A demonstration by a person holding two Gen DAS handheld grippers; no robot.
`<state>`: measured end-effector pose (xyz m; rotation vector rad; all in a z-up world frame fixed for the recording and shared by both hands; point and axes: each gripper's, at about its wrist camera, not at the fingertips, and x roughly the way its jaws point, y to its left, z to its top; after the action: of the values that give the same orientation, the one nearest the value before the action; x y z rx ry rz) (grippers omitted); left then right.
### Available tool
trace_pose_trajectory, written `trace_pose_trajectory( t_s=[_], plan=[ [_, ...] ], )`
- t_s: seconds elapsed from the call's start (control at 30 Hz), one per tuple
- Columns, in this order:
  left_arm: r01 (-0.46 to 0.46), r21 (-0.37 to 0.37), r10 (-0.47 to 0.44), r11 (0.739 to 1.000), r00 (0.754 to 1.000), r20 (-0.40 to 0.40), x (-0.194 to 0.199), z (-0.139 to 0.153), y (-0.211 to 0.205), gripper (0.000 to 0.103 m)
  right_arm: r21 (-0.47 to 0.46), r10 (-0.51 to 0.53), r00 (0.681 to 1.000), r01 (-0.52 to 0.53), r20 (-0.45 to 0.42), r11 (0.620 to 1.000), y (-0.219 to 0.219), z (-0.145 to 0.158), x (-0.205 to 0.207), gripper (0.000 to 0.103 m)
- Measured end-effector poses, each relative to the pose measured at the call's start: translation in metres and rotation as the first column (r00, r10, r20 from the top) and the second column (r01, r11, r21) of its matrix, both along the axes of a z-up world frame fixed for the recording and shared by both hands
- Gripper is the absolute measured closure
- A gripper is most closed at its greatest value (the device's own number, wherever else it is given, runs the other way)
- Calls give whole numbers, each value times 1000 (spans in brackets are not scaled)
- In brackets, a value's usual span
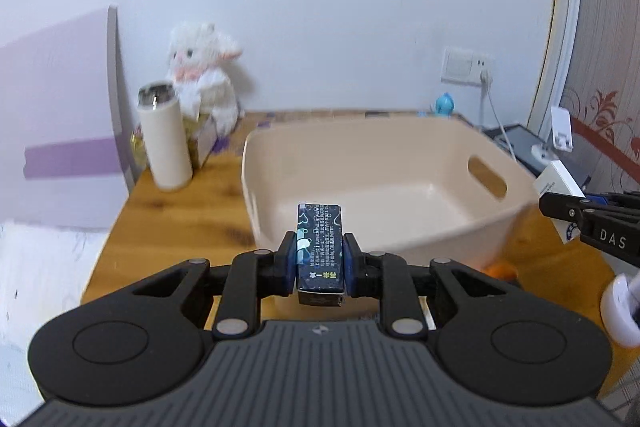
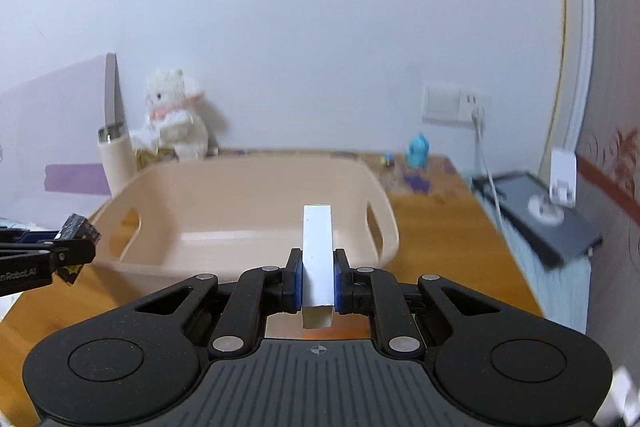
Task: Organize objects
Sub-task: 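Grasp the dark tea box with left gripper while right grasps white box, drop both in basket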
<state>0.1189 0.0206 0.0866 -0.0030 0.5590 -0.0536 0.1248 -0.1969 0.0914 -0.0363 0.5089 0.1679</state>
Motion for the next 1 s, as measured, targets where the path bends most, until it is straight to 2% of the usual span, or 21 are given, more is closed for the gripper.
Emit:
trace_pose_trajectory(
  t_s=[0.1, 0.2, 0.3, 0.43, 0.63, 0.7, 0.77, 0.8, 0.83, 0.87, 0.9, 1.0],
  plan=[
    [13, 10, -14, 1000, 1000, 14, 21, 8, -7, 78, 8, 9, 1000, -9, 14, 1000, 5, 8, 17, 89],
    [29, 29, -29, 999, 1000, 4, 48, 8, -18, 78, 37, 37, 999, -36, -27, 999, 9, 10, 38, 89],
    [14, 61, -12, 998, 1000, -29, 74, -3, -26, 78, 15, 48, 998, -47, -37, 999, 19, 7, 55, 89],
    [8, 58, -2, 998, 994, -112, 106, -25, -33, 78, 5, 72, 991, -72, -115, 997, 31, -10, 82, 89],
    [9, 76, 6, 997, 983, -183, 127, -52, -41, 78, -45, 73, 980, -83, -183, 996, 41, -38, 98, 89],
    [22, 85, -4, 996, 980, -200, 127, -56, -43, 78, -49, 74, 977, -86, -199, 995, 40, -41, 99, 79],
    [20, 74, -5, 997, 981, -195, 123, -56, -43, 77, -57, 72, 978, -84, -195, 995, 38, -42, 98, 63],
    [13, 74, 1, 997, 981, -194, 121, -55, -43, 72, -58, 71, 979, -84, -190, 995, 37, -41, 96, 59],
    [7, 77, 9, 997, 981, -195, 118, -53, -43, 57, -57, 71, 981, -83, -181, 995, 35, -39, 93, 54],
    [3, 76, 11, 997, 982, -191, 115, -51, -42, 47, -56, 71, 983, -82, -170, 995, 33, -36, 88, 51],
    [-1, 72, 13, 997, 985, -172, 109, -47, -40, 31, -57, 70, 984, -81, -163, 995, 32, -33, 87, 49],
    [-18, 78, 26, 997, 994, -106, 92, -35, -36, 21, -54, 57, 988, -66, -141, 996, 25, -22, 74, 31]
  ],
)
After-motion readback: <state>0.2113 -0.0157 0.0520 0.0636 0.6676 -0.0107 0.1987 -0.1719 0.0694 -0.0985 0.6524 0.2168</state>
